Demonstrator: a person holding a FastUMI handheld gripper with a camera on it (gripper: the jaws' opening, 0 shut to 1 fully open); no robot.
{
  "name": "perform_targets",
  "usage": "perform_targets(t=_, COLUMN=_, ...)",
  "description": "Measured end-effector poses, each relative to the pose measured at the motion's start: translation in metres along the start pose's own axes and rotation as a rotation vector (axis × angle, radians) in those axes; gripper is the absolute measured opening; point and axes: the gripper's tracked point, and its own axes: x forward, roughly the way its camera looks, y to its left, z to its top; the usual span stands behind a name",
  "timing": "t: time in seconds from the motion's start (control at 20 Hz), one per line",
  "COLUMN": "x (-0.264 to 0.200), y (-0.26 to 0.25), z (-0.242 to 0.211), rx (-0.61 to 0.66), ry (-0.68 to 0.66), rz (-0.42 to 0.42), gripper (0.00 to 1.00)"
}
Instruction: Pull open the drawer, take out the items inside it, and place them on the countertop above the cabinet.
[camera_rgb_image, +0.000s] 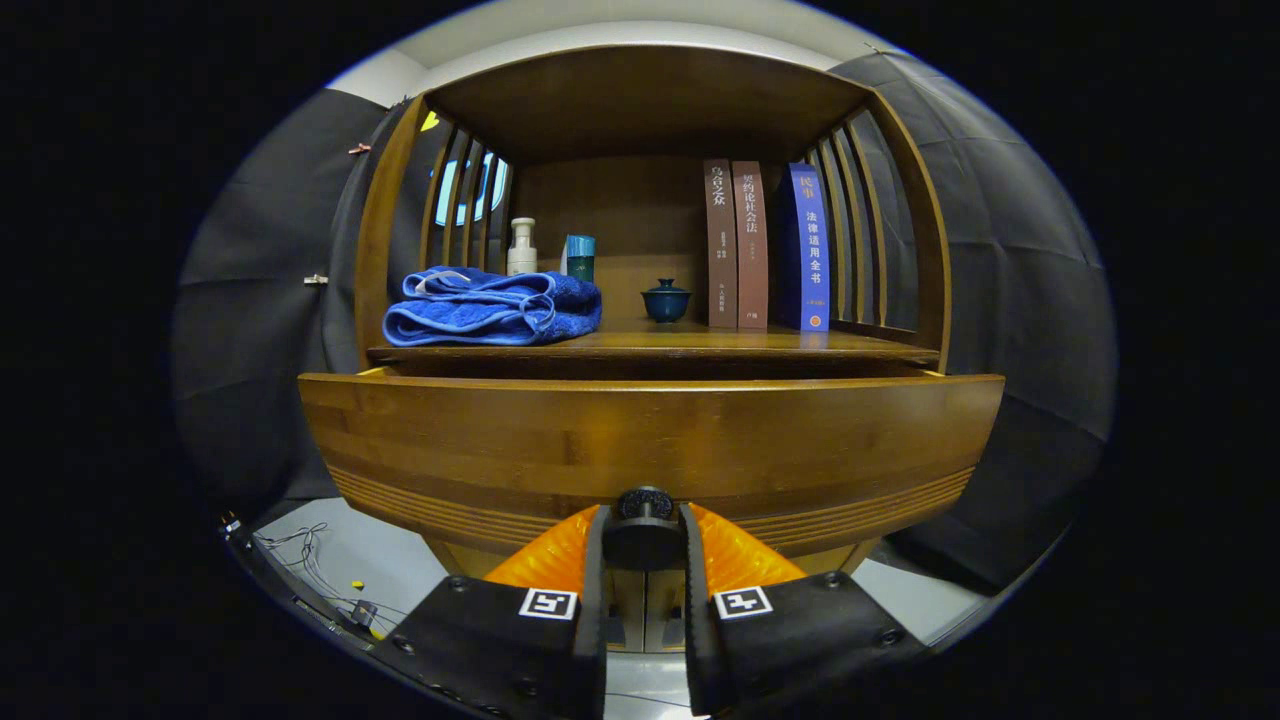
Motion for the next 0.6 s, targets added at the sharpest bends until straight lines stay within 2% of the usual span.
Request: perform_targets(t=0.6, x=-0.06, y=-0.001, z=-0.015, rx=-0.004, ry=0.002, rz=0.008, gripper=0.35)
